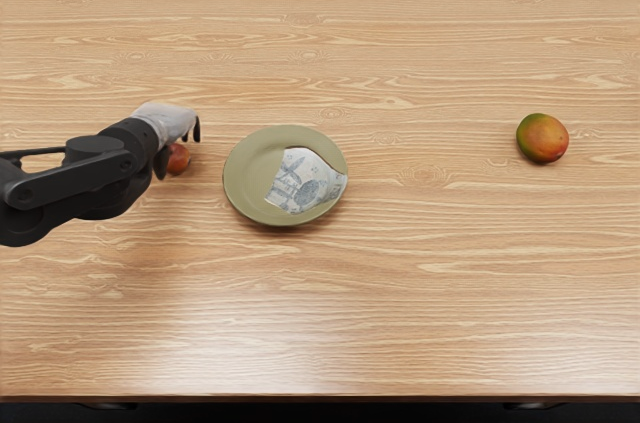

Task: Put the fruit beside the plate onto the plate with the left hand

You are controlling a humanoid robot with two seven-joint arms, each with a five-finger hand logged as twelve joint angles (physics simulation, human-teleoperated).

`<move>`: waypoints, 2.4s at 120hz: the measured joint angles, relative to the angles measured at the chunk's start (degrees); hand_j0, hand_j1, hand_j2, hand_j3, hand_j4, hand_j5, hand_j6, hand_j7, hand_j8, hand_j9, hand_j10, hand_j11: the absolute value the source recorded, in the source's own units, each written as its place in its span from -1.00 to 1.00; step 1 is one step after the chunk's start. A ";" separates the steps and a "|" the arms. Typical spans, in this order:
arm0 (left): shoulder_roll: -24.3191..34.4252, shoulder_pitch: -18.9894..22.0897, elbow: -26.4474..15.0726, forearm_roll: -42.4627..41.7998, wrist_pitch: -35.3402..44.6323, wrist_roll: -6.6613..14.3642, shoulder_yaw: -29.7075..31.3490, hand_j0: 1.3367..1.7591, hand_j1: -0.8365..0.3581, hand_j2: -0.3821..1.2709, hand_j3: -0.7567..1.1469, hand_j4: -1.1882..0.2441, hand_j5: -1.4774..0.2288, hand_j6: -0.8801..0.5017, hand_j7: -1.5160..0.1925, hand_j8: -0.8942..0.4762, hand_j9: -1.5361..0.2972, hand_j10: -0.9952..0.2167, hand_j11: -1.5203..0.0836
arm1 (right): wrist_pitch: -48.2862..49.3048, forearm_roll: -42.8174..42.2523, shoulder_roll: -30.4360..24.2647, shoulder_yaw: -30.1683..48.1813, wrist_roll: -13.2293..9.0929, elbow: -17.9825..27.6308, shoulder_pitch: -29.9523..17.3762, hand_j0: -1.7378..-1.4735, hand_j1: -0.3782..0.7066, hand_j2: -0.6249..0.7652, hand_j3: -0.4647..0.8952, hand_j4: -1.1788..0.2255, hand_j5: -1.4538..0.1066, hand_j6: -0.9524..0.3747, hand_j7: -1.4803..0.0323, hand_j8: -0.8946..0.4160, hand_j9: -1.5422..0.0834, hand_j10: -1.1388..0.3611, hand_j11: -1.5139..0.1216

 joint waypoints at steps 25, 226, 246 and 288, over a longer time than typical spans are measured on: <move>-0.48 0.36 0.23 0.01 0.02 0.00 0.13 0.52 0.10 -0.43 -0.20 0.04 0.06 -0.37 0.10 -0.34 0.05 -0.09 0.18 | 0.00 0.00 0.00 0.02 0.00 -0.24 0.00 -0.40 -0.87 -0.11 -0.32 0.63 0.81 0.39 0.90 0.32 0.84 0.47 0.80; -9.60 -12.92 -2.15 -14.71 -5.10 -0.03 0.91 0.51 -0.22 0.24 -0.20 -0.38 -0.52 -0.33 -0.41 -0.41 -0.44 -0.63 -0.39 | 0.00 0.03 0.00 0.03 0.00 -0.82 0.00 -0.40 -0.87 -0.11 -0.32 0.63 0.81 0.39 0.90 0.32 0.84 0.47 0.80; -12.47 -12.20 -2.21 -15.54 -5.20 -0.02 1.11 0.51 -0.33 0.43 -0.20 -0.34 -0.54 -0.32 -0.43 -0.41 -0.44 -0.62 -0.39 | 0.00 0.03 0.00 0.08 0.00 -0.81 0.00 -0.40 -0.87 -0.11 -0.32 0.63 0.81 0.39 0.90 0.32 0.84 0.47 0.80; -12.79 -10.72 -2.11 -15.31 -4.73 -0.01 1.44 0.52 0.00 -0.05 -0.20 -0.13 -0.16 -0.28 -0.09 -0.31 -0.12 -0.27 -0.02 | 0.00 0.03 0.00 0.09 0.00 -0.81 0.00 -0.40 -0.87 -0.11 -0.32 0.63 0.81 0.39 0.90 0.32 0.84 0.47 0.80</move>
